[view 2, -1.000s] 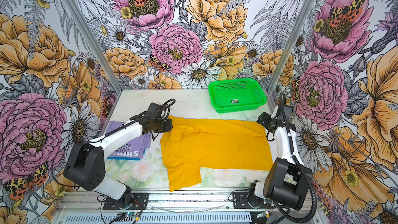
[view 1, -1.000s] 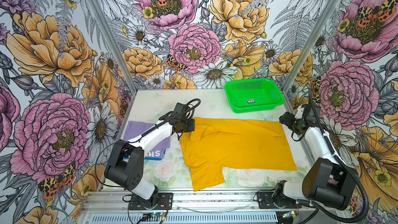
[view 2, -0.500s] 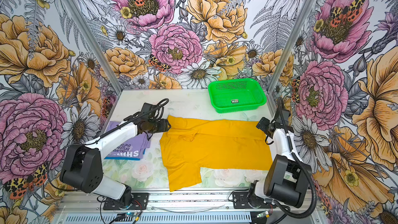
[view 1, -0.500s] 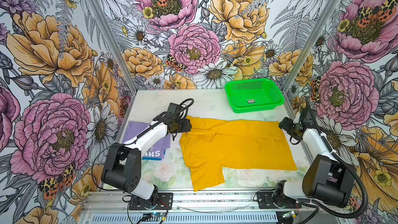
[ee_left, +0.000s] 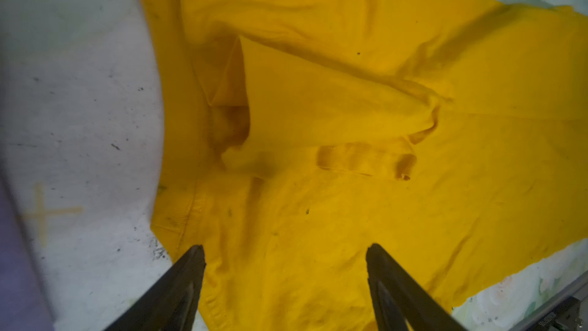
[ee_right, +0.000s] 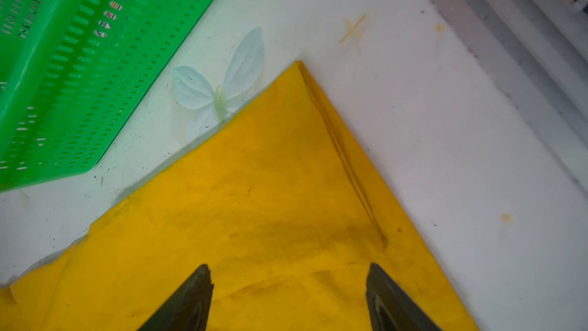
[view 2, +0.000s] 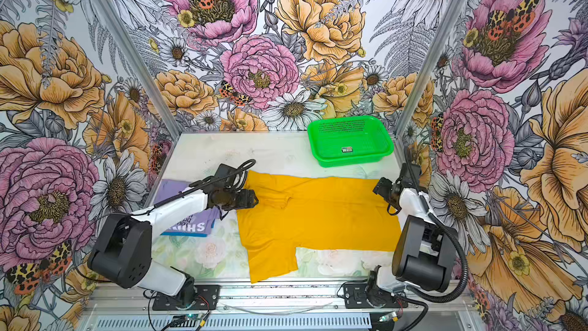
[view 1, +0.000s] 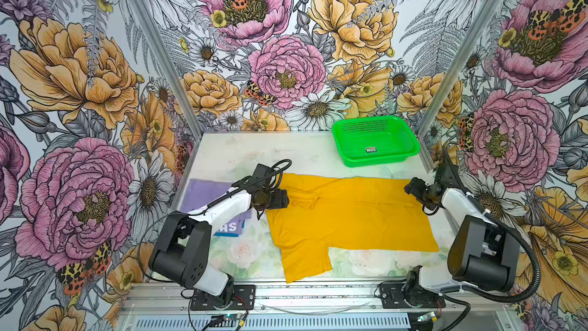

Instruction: Fold and stack the t-shirts

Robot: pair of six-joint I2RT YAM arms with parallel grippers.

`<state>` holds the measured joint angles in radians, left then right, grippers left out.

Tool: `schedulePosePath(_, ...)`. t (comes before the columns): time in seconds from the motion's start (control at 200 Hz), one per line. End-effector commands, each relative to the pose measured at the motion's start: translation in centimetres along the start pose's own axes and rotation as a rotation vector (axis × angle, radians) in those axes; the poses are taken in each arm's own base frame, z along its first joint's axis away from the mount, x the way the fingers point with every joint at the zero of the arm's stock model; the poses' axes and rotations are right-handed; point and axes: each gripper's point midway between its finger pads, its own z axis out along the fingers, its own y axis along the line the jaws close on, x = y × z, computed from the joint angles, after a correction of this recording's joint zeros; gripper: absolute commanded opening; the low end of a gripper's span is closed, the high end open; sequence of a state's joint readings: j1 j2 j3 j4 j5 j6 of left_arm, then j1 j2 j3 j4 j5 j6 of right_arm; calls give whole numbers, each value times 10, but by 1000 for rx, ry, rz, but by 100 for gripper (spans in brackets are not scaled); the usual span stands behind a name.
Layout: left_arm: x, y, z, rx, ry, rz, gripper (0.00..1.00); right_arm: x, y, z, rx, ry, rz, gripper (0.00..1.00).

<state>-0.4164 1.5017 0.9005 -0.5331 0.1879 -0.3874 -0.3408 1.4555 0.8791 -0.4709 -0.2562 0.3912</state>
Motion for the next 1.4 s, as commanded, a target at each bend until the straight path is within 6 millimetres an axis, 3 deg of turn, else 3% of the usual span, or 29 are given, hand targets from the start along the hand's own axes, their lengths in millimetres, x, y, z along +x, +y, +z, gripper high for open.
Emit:
schedulePosePath(0.0, -11, -1, 6, 30, -50, -33, 75, -2, 26, 3, -68, -10, -76, 77)
schedulePosePath(0.34, -30, 12, 40, 9, -51, -22, 55, 6, 32, -14, -87, -46, -105, 77)
schedulePosePath(0.445, -36, 13, 43, 6, -71, -21, 45, 6, 33, -18, -94, -57, -108, 77)
schedulePosePath(0.585, -44, 14, 43, -7, -95, -13, 39, 6, 35, -20, -101, -61, -107, 77)
schedulePosePath(0.69, -45, 13, 42, -2, -91, -8, 27, 6, 35, -21, -102, -64, -109, 77)
schedulePosePath(0.755, -43, 13, 42, -3, -85, -8, 12, 6, 35, -21, -101, -65, -109, 77)
schedulePosePath(0.811, -43, 12, 38, -2, -90, -8, 0, 6, 35, -21, -101, -63, -108, 77)
schedulePosePath(0.971, -43, 4, 18, 8, -103, -2, 0, 6, 37, -22, -112, -66, -108, 77)
schedulePosePath(1.206, -23, -33, -32, 136, -88, -18, 0, 5, 40, -23, -124, -65, -112, 77)
schedulePosePath(1.226, -19, -37, -37, 157, -82, -20, 13, 5, 40, -22, -127, -62, -112, 77)
schedulePosePath(1.256, -13, -40, -43, 183, -76, -34, 53, 6, 41, -22, -129, -59, -113, 77)
schedulePosePath(1.266, -10, -40, -45, 188, -73, -41, 60, 6, 42, -22, -131, -58, -113, 77)
schedulePosePath(1.356, -2, -34, -70, 218, -123, -103, 81, 8, 45, -21, -133, -54, -129, 77)
schedulePosePath(1.396, -1, -32, -82, 236, -152, -120, 85, 10, 48, -21, -138, -52, -136, 77)
